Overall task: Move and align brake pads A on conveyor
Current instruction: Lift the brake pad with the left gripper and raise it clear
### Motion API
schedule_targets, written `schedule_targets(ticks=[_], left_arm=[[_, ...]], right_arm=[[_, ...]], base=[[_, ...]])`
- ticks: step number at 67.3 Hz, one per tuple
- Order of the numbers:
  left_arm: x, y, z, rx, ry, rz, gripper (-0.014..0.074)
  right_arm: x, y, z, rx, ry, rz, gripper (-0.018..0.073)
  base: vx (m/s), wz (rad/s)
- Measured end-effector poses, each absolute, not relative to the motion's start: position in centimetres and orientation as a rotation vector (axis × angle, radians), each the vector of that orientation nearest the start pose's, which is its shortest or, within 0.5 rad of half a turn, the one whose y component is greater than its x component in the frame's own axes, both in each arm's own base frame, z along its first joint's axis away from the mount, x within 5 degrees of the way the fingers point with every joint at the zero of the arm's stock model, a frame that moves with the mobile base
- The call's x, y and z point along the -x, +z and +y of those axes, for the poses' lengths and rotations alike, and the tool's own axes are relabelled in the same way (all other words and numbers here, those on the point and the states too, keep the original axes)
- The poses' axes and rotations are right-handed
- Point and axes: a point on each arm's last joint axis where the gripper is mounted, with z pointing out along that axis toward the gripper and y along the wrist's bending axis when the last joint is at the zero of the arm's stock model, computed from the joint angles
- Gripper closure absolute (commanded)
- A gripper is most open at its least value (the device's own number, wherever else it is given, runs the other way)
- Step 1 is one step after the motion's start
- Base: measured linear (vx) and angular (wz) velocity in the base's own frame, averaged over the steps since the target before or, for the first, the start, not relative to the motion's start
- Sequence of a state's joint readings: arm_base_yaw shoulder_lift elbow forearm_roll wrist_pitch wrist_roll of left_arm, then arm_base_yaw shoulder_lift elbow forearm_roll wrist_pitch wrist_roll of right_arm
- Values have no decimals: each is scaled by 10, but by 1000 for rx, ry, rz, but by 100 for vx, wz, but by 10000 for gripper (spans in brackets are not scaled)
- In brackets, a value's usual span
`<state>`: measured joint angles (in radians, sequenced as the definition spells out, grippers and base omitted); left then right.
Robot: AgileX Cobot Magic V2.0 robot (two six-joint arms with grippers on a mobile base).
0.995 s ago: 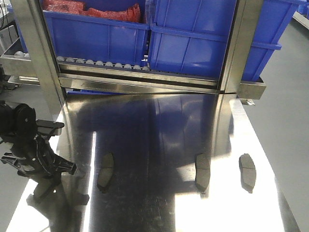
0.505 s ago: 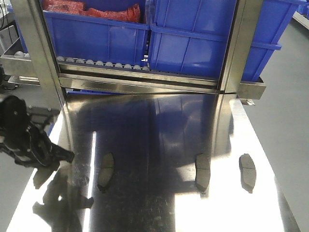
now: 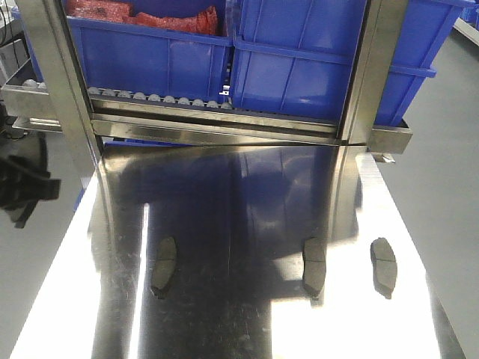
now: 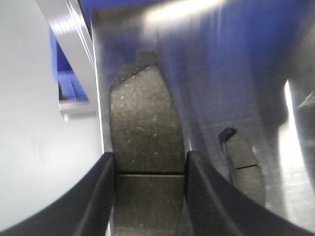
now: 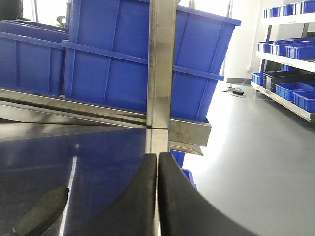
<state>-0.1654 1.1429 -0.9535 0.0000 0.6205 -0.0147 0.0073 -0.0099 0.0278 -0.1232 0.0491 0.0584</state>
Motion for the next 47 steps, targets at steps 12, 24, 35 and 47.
schedule_targets(ticks=[12,24,35,47], left_arm=[[-189,330,-31,-159,-107,2124,604],[-147,324,-25,-136,-126,1957,604],[-114,312,-19,-124,-137,1870,603],[-88,298,-15,-120,-141,1800,602]], right_arm=[[-57,200,0,51,-50,1550,571],[-57,200,0,51,-50,1550,571],[-57,200,0,51,-50,1550,571],[-57,200,0,51,-50,1550,571]], base=[[0,0],[0,0],[0,0],[0,0]])
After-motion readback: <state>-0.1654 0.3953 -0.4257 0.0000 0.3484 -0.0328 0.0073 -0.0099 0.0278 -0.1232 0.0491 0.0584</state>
